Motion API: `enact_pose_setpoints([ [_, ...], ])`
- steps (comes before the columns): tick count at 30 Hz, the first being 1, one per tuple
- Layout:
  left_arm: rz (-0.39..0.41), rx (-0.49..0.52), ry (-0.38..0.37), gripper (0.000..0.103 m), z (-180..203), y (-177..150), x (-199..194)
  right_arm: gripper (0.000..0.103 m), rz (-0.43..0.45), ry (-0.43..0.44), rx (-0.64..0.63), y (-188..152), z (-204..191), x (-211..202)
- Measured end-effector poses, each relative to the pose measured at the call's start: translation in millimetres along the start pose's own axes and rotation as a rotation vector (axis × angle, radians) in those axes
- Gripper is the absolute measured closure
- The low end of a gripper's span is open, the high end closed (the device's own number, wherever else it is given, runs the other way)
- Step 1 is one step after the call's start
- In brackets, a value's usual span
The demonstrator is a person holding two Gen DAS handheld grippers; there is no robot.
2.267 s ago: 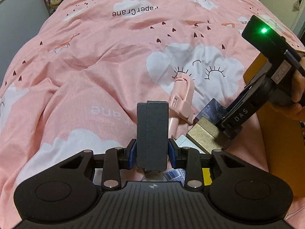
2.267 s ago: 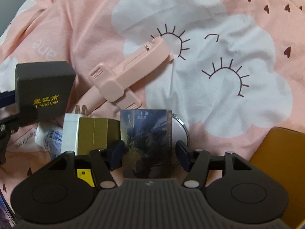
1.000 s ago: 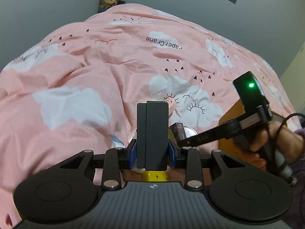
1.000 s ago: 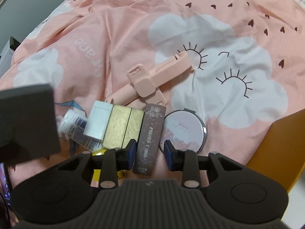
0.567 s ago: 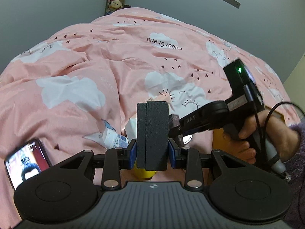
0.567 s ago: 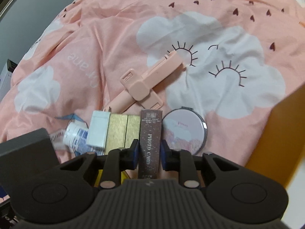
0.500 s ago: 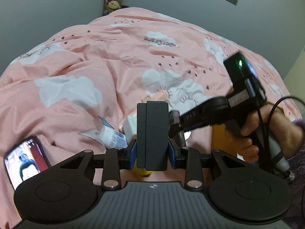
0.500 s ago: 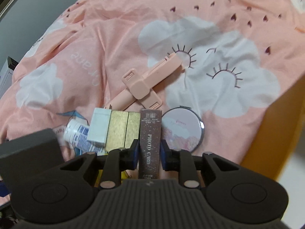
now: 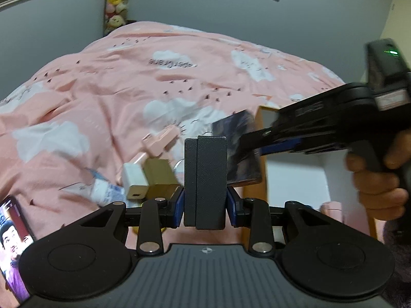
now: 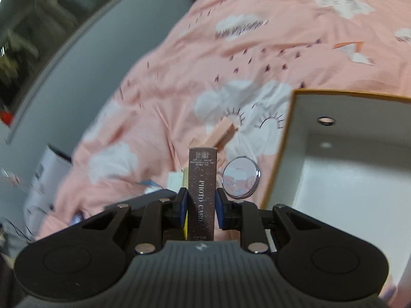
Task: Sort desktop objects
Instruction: 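Carry the black box and PHOTO CARD box over the white box with both grippers, then lower both boxes upright onto the white box floor and open both grippers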
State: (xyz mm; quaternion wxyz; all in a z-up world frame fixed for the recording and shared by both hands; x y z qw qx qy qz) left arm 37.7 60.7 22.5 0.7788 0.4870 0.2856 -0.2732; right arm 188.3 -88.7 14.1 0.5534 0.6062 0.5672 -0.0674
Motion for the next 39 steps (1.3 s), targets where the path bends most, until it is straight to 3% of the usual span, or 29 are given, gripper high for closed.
enact_pose_setpoints([
  [8,0.009,-0.006,-0.138,0.065,18,7,-2,0.079,0.176,-0.087,0.126,-29,29,-76],
  [14,-0.016,0.039,-0.242,0.065,44,15,12,0.079,0.212,-0.134,0.204,-45,52,-94],
  [19,-0.061,0.060,-0.280,0.065,57,24,36,0.079,0.220,-0.187,0.227,-56,65,-93],
  [27,-0.124,0.188,-0.194,0.065,89,13,79,0.079,0.186,-0.216,0.296,-69,93,-71],
  [39,-0.115,0.409,0.050,0.065,128,-29,115,0.079,0.096,-0.226,0.330,-81,114,-34],
])
Point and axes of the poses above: each gripper's, at about its wrist camera, not at the fingertips, and x roughly the way its jaws point, z to its right, y to its top, the point moved 1 cm from there along x, roughly the way its jaws point, and after that the axes turned 15 degrees about -x, right-handed, at the moved point
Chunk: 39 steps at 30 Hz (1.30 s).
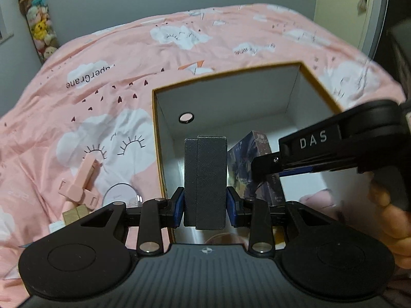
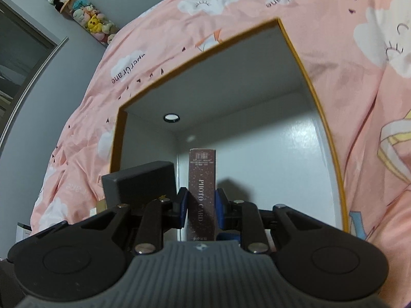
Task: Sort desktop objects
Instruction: 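Lower both boxes upright onto the white box floor and open both grippers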
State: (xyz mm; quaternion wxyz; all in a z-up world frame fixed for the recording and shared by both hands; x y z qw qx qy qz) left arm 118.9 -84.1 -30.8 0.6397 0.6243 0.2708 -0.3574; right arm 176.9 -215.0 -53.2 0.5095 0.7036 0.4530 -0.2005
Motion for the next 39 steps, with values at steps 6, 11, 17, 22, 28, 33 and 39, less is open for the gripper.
enact_pose_setpoints([
  [6,-0.069,0.000,0.050,0.065,7,0,16,0.079,-0.003,0.015,-0.008,-2,3,6],
  [11,-0.089,0.026,0.072,0.065,10,-3,20,0.079,-0.022,0.044,-0.019,-5,0,14],
  [17,-0.099,0.063,0.079,0.064,14,-7,26,0.079,-0.034,0.023,-0.039,-8,-4,20],
  [22,-0.091,0.079,0.050,0.062,14,-9,24,0.079,-0.038,0.016,-0.038,-7,-4,24],
  [28,-0.052,0.109,0.016,0.051,15,-12,19,0.079,-0.039,0.002,-0.048,-8,-6,25],
  [33,-0.010,0.062,-0.041,0.048,3,-7,4,0.079,-0.036,-0.005,-0.043,-7,-6,24],
  [39,0.080,-0.084,-0.146,0.048,-33,1,-31,0.079,-0.030,-0.025,-0.044,-3,-6,23],
])
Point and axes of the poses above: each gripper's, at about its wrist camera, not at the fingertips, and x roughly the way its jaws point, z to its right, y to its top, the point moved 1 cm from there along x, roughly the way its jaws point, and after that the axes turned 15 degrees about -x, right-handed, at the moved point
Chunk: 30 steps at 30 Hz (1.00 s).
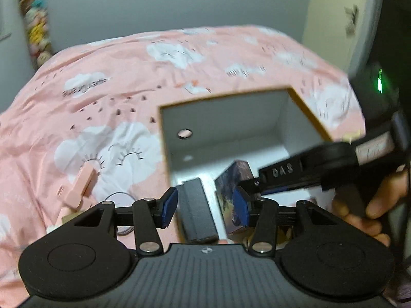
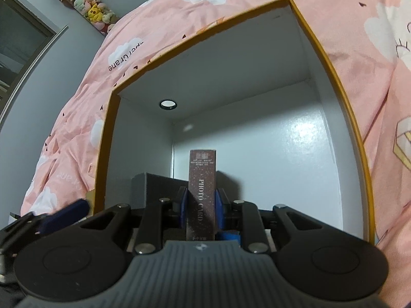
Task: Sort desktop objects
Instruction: 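Lower both boxes upright onto the white box floor and open both grippers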
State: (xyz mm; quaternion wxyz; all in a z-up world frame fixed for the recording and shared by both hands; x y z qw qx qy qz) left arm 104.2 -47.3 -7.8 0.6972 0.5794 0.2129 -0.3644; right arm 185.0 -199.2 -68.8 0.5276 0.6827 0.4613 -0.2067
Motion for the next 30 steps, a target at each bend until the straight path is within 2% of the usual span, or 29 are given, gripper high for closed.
enact_pose_setpoints([
  [5,-0.024,-0.159,-0.048,0.048,-39,5,-13,0.079,-0.014,-0.030,-0.002,6,-6,4],
  [10,-0.091,-0.239,-0.078,0.061,-68,-7,-7,0.079,-0.029,-0.025,-0.017,9,-17,9],
  [16,-0.111,-0.236,-0.122,0.069,-66,-19,-6,0.079,-0.060,-0.068,-0.076,8,-34,16],
  [20,-0.118,-0.230,-0.138,0.070,-64,-21,-2,0.078,-0.078,-0.072,-0.083,8,-37,22],
  [24,-0.122,-0.229,-0.140,0.070,-62,-22,0,0.080,-0.078,-0.013,-0.076,6,-38,25],
  [30,-0.124,-0.239,-0.151,0.071,-64,-23,0,0.079,-0.071,0.011,-0.055,4,-31,16],
])
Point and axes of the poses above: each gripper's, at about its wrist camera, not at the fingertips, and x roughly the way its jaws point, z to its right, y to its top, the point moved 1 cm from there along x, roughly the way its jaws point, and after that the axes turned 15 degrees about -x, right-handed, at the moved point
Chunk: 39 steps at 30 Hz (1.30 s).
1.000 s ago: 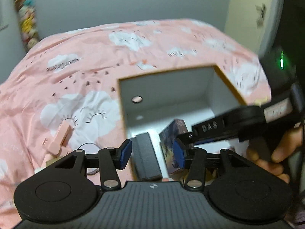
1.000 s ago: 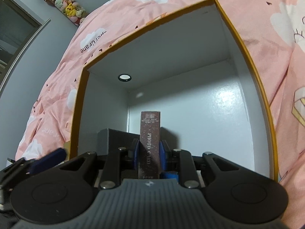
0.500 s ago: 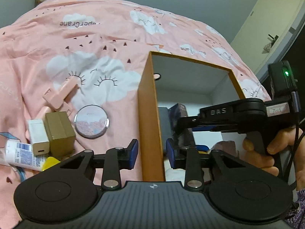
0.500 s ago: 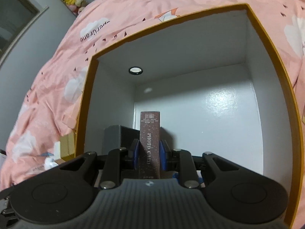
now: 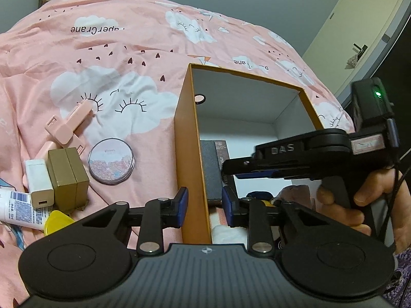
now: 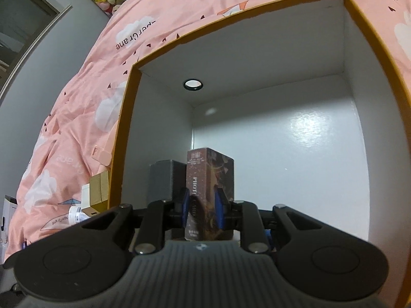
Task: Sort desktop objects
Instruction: 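Lower both boxes upright onto the white box floor and open both grippers, then move both grippers back to the item pile on the bed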
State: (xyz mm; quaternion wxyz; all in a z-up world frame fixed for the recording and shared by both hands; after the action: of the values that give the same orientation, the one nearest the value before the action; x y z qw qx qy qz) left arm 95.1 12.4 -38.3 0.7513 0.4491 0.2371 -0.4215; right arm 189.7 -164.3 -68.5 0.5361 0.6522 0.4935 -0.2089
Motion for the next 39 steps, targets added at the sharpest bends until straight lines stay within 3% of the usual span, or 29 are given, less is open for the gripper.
enact_pose_setpoints([
  [4,-0.013,-0.018,-0.010,0.071,-2,0,2,0.080,0.002,-0.020,-0.063,-3,3,-11],
  [8,-0.018,-0.019,0.006,0.074,-1,-1,5,0.085,-0.047,-0.122,-0.151,-3,6,-6],
  [16,-0.021,-0.012,0.009,0.079,3,-3,7,0.091,-0.074,-0.089,-0.173,-9,1,10],
  [18,-0.021,-0.009,0.012,0.079,4,-3,8,0.101,-0.070,-0.061,-0.181,-10,-2,11],
  [31,-0.002,-0.012,0.023,0.079,5,-5,7,0.099,-0.035,-0.082,-0.204,-14,-9,3],
  [35,0.034,-0.006,0.040,0.079,5,-6,1,0.098,0.016,-0.109,-0.228,-13,-13,-12],
  [39,0.079,-0.004,0.068,0.079,7,-7,-6,0.090,0.091,-0.117,-0.249,-12,-19,-35],
])
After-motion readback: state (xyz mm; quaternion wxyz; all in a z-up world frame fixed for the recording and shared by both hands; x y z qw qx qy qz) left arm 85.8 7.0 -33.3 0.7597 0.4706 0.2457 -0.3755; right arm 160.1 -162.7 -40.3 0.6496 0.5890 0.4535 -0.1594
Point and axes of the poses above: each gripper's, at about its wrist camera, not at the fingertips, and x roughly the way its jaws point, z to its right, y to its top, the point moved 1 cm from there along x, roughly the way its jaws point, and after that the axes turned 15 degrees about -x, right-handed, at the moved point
